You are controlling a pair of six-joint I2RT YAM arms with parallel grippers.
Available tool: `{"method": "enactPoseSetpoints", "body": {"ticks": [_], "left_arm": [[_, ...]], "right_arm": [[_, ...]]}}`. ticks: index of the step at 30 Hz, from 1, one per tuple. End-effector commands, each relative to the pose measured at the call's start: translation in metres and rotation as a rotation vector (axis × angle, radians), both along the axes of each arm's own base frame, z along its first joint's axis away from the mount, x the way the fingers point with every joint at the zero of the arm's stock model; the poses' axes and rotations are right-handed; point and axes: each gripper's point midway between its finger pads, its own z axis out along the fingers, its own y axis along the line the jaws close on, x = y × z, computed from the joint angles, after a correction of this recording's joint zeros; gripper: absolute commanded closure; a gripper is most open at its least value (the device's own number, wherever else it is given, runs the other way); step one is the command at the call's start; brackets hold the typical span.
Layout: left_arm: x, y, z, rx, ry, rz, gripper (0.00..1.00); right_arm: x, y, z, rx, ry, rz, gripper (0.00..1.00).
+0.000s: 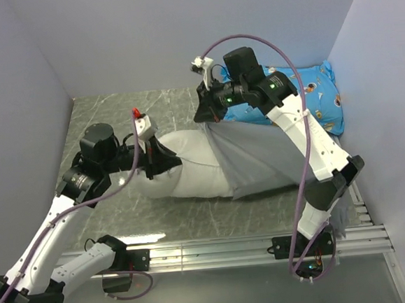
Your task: Put the pillow into the pillowcase
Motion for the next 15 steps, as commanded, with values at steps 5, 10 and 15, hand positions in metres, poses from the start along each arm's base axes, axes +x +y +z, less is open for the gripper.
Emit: {"method": "enactPoseSetpoints", "body": {"ticks": [5, 10, 15], "left_arm": [[-0.009, -0.011, 0.029, -0.389, 0.719, -0.05, 1.0], [0.079, 0.054, -0.025, -0.51, 0.913, 0.299, 1.0], [0.126, 0.129, -0.103, -0.396, 0.835, 0.586, 1.0]], "right_arm": [[0.111, 0.048, 0.017, 0.067, -0.26, -0.167, 1.0], [0.162, 0.08, -0.012, 0.034, -0.306, -0.275, 0.87], [0.165, 0.069, 0.012, 0.029, -0.394, -0.364, 0.08]]}}
